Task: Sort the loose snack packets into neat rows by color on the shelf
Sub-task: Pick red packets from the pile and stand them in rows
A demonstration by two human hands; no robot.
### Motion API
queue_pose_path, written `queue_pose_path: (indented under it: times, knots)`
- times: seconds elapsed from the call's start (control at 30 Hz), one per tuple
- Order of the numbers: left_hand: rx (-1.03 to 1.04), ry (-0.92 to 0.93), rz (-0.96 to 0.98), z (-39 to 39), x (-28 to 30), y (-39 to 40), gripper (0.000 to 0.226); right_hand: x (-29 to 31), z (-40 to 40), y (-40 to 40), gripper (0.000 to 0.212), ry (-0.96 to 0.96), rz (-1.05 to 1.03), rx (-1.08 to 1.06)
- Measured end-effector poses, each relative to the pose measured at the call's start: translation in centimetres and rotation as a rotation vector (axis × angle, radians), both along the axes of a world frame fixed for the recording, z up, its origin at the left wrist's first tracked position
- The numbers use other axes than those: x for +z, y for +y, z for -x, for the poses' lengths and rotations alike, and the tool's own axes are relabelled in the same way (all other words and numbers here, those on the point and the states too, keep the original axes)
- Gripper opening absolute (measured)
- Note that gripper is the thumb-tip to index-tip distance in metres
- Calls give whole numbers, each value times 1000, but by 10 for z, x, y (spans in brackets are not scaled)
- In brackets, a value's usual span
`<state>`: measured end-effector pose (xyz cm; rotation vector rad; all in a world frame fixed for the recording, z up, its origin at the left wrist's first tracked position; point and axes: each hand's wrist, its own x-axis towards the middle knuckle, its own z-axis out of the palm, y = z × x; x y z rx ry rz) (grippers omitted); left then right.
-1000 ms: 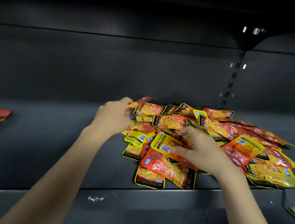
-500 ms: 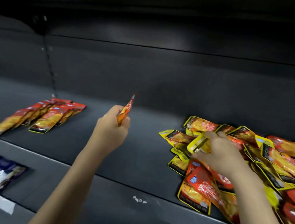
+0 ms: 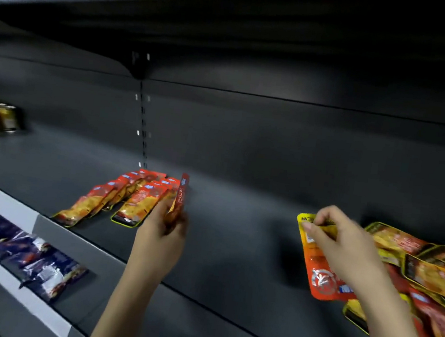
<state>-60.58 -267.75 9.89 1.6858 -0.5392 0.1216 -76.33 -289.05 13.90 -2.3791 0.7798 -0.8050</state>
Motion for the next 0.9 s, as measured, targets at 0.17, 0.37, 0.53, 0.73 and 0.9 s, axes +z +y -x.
queue_pose_path:
  times: [0.17,0.37,0.53,0.73,0.9]
  knots:
    - [-26,-3,44,-60,3,37,15,-6,-70,43,6,-52,-59,-42]
    - [41,111,204,-143,11,90,17,-9,-148,100,61,-24,-285,136]
    - [61,141,176,-201,14,127,14,-16,-208,139,110,-206,-349,172]
    - [-17,214,183,-223,17,149,12,-27,-246,161,51,-385,-454,83]
    - [-64,233,149,-221,13,150,13,-28,-242,177,20,-464,-639,185]
